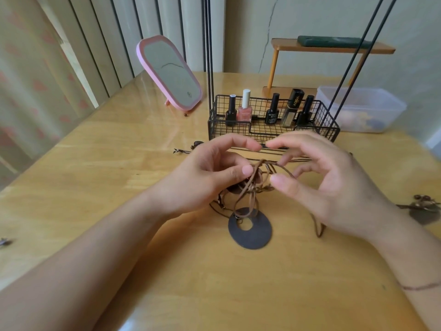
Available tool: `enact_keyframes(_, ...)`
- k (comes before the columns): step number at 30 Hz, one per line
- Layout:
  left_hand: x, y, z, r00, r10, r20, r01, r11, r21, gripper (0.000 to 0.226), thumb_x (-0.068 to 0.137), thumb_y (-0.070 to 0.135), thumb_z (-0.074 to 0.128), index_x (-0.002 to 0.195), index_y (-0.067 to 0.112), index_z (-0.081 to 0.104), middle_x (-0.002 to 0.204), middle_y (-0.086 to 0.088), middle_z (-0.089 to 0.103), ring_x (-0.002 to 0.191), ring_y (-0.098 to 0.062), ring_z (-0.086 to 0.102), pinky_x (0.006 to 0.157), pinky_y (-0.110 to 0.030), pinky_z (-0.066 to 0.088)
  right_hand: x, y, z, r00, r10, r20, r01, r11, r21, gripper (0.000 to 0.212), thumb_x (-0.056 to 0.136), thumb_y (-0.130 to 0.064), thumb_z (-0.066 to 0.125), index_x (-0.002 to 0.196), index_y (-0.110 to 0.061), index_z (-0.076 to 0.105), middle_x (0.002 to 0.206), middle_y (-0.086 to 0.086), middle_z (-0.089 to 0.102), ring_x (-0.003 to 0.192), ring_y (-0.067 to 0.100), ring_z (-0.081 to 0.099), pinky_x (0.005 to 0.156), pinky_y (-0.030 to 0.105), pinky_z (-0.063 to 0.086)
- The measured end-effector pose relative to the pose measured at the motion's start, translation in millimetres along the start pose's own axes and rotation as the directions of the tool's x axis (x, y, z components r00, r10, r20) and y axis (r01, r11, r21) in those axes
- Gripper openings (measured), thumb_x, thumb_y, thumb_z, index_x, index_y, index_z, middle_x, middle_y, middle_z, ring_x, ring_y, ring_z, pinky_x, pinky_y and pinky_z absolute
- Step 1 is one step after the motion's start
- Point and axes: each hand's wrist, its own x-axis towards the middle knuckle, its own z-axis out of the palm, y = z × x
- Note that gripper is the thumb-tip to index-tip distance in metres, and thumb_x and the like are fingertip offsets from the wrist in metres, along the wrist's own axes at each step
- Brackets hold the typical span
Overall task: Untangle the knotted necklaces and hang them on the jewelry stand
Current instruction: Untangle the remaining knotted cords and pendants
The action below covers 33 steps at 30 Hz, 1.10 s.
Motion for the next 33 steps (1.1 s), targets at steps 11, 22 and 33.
enact_keyframes(11, -1.2, -2.9, -12.0, 0.996, -0.021, 0.091, 0.010, 0.993, 0.117, 0.048, 0.075, -0.002, 0.074, 0.119, 0.009, 0.059, 0.103, -0.006, 0.065, 0.091, -0.017, 0.065, 0.080, -0.025, 0.054, 3.1, 2.8, -1.6, 1.000, -0.011, -0.008, 0.011, 0.998, 0.061, 0.036, 0.082, 0.016, 0.066, 0.082, -0.019, 0.068, 0.076, 0.001, 0.069, 0.064, 0.017, 0.067, 0.063, 0.027, 0.056)
enact_keyframes(22, -3.8, -1.5, -15.9, 0.995, 0.098, -0.023, -0.073, 0.856, 0.512, 0.006, 0.088, 0.016, 0.071, 0.093, 0.019, 0.068, 0.082, 0.015, 0.066, 0.071, -0.004, 0.061, 0.067, -0.019, 0.049, 3.9, 3.6, -19.9, 0.958, -0.273, -0.084, 0.251, 0.946, -0.206, 0.030, 0.073, 0.017, 0.075, 0.077, -0.012, 0.077, 0.089, -0.005, 0.073, 0.087, 0.004, 0.070, 0.082, 0.019, 0.055)
enact_keyframes(33, -4.5, -0.6, -7.0, 0.938, 0.345, -0.023, -0.238, 0.693, 0.680, 0.003, 0.089, 0.013, 0.068, 0.089, 0.014, 0.070, 0.085, 0.007, 0.067, 0.080, -0.013, 0.064, 0.067, -0.029, 0.054, 1.4, -5.7, -5.2, 0.978, -0.205, -0.038, 0.200, 0.974, -0.107, 0.014, 0.082, -0.026, 0.064, 0.081, -0.015, 0.073, 0.084, -0.009, 0.069, 0.084, 0.017, 0.063, 0.068, 0.039, 0.049)
